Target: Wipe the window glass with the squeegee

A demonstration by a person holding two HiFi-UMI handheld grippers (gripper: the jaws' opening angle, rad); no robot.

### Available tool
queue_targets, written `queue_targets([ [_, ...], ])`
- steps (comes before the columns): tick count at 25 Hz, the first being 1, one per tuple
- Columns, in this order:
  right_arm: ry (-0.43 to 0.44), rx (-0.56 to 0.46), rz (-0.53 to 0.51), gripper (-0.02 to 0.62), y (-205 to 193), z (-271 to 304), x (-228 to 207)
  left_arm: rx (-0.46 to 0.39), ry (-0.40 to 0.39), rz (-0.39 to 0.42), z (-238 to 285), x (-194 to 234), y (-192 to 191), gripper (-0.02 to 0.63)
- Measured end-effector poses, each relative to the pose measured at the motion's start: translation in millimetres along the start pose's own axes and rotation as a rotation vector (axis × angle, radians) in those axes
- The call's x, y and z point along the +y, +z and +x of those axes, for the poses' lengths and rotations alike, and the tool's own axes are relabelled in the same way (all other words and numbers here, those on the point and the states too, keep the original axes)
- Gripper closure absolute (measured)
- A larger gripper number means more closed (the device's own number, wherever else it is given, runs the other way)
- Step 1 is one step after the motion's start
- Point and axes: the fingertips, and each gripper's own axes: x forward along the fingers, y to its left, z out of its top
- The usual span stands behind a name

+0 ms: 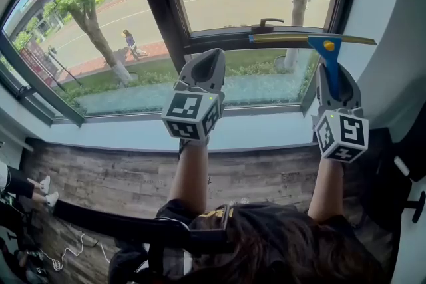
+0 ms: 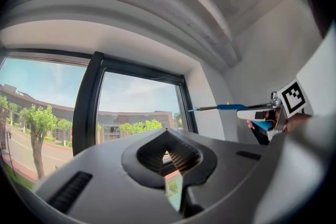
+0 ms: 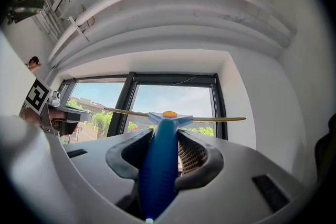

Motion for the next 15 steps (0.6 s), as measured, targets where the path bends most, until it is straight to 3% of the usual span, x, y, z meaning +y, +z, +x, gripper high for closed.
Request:
queue_targets([
  [15,0.058,0.008,-0.010,0.454,-4,20,-37,0.023,0.016,-0.027,33,-26,1,0.604],
])
